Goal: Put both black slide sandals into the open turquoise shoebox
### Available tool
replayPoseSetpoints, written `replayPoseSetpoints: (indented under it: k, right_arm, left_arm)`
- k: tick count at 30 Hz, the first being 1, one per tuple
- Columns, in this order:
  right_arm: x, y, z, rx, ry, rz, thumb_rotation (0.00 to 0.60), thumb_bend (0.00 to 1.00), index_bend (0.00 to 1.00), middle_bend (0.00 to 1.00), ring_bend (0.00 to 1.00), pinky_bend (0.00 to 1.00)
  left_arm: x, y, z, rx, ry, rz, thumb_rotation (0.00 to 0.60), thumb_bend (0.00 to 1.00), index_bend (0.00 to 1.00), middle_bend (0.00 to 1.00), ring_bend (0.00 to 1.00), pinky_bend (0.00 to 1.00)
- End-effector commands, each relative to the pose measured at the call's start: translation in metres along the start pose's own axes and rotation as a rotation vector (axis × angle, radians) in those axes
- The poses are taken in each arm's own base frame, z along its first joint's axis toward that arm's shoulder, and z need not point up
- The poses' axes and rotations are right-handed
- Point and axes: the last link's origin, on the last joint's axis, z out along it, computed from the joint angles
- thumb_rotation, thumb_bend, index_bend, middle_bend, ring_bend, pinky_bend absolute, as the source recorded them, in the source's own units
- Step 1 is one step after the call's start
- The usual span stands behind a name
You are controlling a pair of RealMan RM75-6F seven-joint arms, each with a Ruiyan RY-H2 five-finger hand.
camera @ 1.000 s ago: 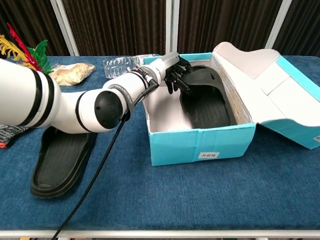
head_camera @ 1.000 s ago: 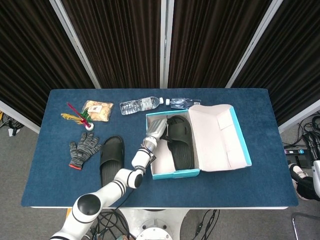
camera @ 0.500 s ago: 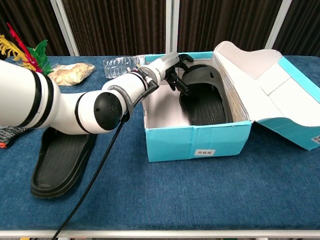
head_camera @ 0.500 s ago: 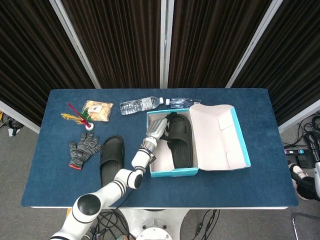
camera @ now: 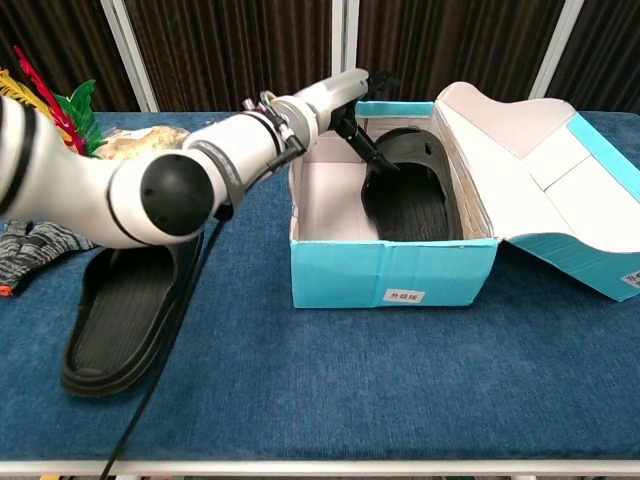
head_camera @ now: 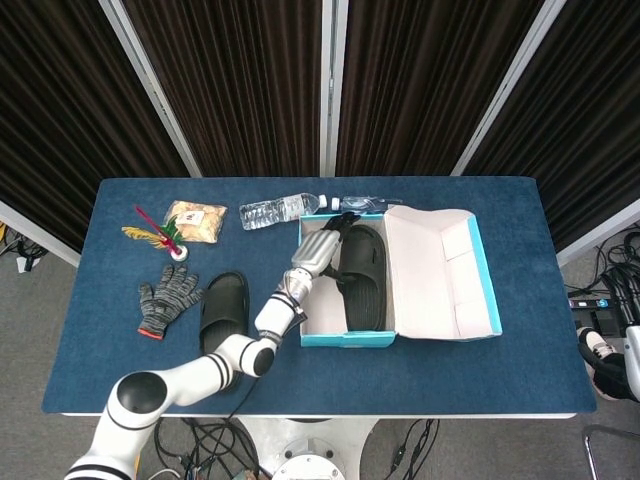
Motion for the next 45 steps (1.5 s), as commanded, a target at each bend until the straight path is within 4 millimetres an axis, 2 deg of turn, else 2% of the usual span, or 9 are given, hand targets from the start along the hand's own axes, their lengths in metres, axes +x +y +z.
replayPoseSetpoints:
  k: [1, 7, 11, 14, 16, 19, 25, 31, 45]
  right_arm:
    - [0.001, 0.000, 0.000, 0.003, 0.002, 0.001, 0.600, 0.07, 0.00, 0.03, 0.00, 0.02]
    - [0.001, -0.001, 0.001, 0.013, 0.003, 0.006, 0.600, 0.07, 0.00, 0.03, 0.00, 0.02]
    - [0.000, -0.003, 0.003, 0.029, 0.004, 0.010, 0.600, 0.07, 0.00, 0.03, 0.00, 0.02]
    - [-0.001, -0.004, 0.004, 0.037, 0.002, 0.013, 0.600, 0.07, 0.00, 0.03, 0.00, 0.02]
    - [-0.003, -0.005, 0.005, 0.044, -0.001, 0.016, 0.600, 0.07, 0.00, 0.03, 0.00, 0.02]
    - [-0.004, -0.006, 0.007, 0.053, -0.004, 0.018, 0.600, 0.07, 0.00, 0.03, 0.00, 0.02]
    - [-0.008, -0.012, 0.010, 0.079, -0.012, 0.024, 0.600, 0.07, 0.00, 0.03, 0.00, 0.02]
    - [-0.009, -0.014, 0.010, 0.086, -0.013, 0.028, 0.600, 0.07, 0.00, 0.03, 0.00, 0.02]
    - [-0.010, -0.007, 0.005, 0.067, -0.015, 0.037, 0.600, 0.07, 0.00, 0.03, 0.00, 0.02]
  left_arm:
    - [0.039, -0.009, -0.024, 0.005, -0.059, 0.089, 0.600, 0.00, 0.04, 0.00, 0.00, 0.27]
    - [0.099, -0.020, -0.069, 0.028, -0.033, 0.165, 0.600, 0.00, 0.04, 0.00, 0.03, 0.30]
    - [0.137, -0.046, -0.103, 0.111, 0.008, 0.211, 0.600, 0.00, 0.10, 0.00, 0.24, 0.43]
    - [0.155, -0.071, -0.124, 0.192, 0.002, 0.246, 0.600, 0.00, 0.12, 0.02, 0.40, 0.54]
    - [0.160, -0.088, -0.139, 0.247, -0.022, 0.270, 0.600, 0.00, 0.13, 0.03, 0.46, 0.56]
    - [0.159, -0.103, -0.157, 0.301, -0.085, 0.300, 0.600, 0.00, 0.13, 0.03, 0.51, 0.56]
    - [0.133, -0.116, -0.183, 0.338, -0.241, 0.339, 0.600, 0.00, 0.13, 0.03, 0.56, 0.57]
    - [0.104, -0.117, -0.179, 0.360, -0.355, 0.311, 0.600, 0.00, 0.11, 0.03, 0.60, 0.59]
    - [0.076, -0.124, -0.173, 0.466, -0.397, 0.282, 0.600, 0.00, 0.12, 0.08, 0.68, 0.65]
